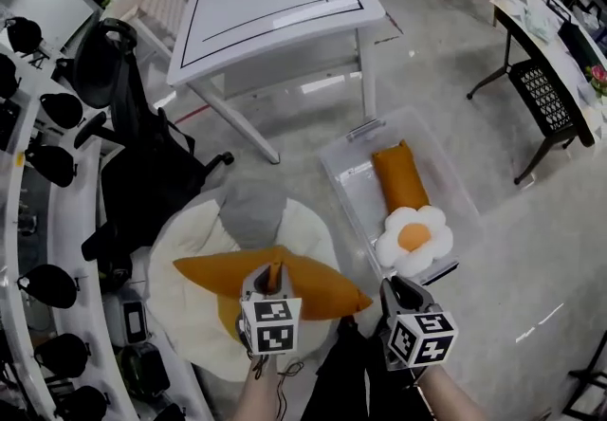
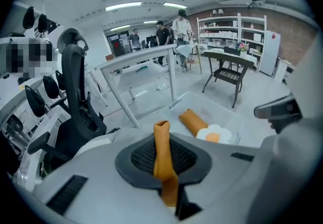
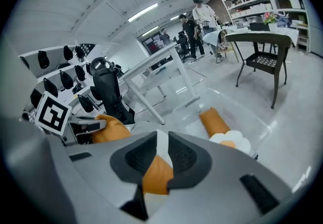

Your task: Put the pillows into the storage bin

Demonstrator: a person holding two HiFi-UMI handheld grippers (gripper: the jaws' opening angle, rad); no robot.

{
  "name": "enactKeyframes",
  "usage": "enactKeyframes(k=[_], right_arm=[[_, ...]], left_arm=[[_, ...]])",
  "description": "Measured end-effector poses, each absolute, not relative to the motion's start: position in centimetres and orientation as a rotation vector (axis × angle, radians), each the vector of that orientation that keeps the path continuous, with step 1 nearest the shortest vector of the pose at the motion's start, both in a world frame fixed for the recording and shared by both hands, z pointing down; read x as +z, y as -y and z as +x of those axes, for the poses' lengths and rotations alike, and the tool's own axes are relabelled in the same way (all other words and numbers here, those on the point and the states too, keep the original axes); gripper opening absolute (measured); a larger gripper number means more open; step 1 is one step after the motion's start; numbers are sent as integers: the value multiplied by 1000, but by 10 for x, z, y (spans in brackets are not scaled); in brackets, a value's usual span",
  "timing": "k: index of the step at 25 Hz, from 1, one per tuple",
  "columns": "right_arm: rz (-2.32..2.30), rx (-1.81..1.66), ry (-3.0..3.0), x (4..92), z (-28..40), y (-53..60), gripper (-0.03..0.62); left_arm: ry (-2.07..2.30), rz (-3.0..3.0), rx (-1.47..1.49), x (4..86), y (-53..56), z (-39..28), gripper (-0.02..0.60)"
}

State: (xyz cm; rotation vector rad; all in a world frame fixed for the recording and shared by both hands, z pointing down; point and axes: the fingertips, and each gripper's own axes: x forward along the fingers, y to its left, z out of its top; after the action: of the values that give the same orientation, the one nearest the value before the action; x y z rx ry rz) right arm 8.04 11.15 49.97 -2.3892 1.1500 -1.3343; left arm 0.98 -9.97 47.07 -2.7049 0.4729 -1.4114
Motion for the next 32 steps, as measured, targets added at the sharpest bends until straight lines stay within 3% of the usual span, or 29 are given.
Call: enactKeyframes(k=[32], right_arm=[[-2547,-935,-1022,341,145,-215,60]], left_arm=[[-42,-2932,-841,245,-74,222,34]])
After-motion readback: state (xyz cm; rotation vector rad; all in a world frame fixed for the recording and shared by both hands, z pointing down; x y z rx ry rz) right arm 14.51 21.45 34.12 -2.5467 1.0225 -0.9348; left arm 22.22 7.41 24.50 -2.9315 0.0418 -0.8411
